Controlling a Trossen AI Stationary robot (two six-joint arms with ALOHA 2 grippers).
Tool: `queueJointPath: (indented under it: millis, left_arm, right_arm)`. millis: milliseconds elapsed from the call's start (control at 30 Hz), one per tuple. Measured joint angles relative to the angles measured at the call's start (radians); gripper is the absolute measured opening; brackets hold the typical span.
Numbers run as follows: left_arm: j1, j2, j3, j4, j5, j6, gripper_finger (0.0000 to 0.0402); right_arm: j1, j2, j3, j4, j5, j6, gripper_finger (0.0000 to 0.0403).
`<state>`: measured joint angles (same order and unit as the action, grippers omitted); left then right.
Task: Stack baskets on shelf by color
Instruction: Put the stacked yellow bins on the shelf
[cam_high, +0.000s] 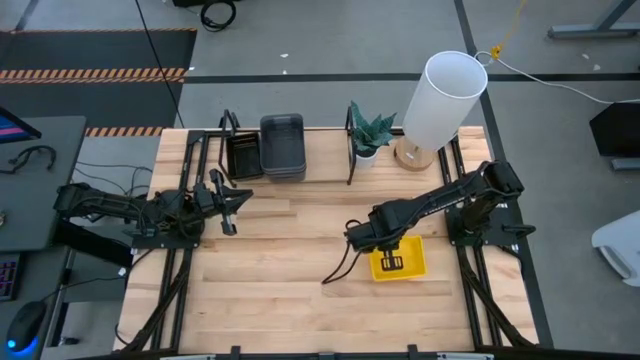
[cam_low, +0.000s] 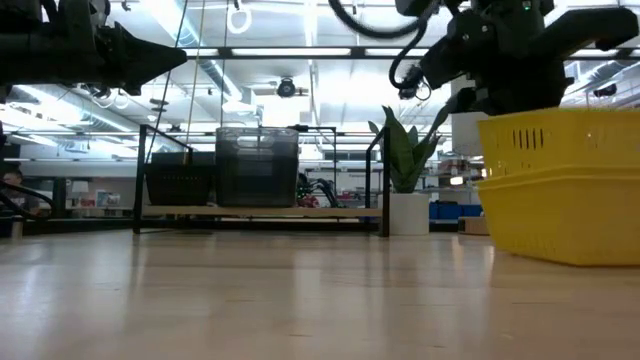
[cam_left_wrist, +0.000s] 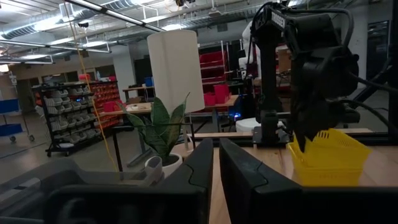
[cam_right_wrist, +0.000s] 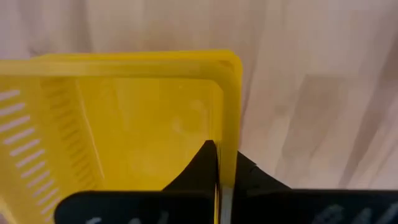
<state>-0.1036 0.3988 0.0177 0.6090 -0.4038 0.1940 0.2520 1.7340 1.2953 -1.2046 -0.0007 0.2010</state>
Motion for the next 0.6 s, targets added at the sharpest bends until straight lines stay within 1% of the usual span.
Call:
queueJointPath:
  millis: [167,333,433,533,600]
  left_arm:
    - [0.000,0.000,0.000,0.000,0.000,0.000,0.0029]
    - [0.000,0.000,0.000,0.000,0.000,0.000,0.0030]
    - [0.000,0.000,0.000,0.000,0.000,0.000,0.0035]
    - [0.000,0.000,0.000,0.000,0.000,0.000,0.0038]
    - [0.000,0.000,0.000,0.000,0.000,0.000,0.0039]
  right_arm:
    - [0.000,0.000,-0.016,0.060,-0.001,-0.117,0.0011]
    - [0.000,0.000,-0.056,0.099,-0.004,-0.126,0.0016]
    - [-0.001,0.000,-0.059,0.099,-0.003,-0.104,0.0035]
    - [-0.005,0.000,-0.057,0.093,-0.002,-0.099,0.0066]
    - [-0.015,0.000,-0.043,0.054,0.005,-0.096,0.0090]
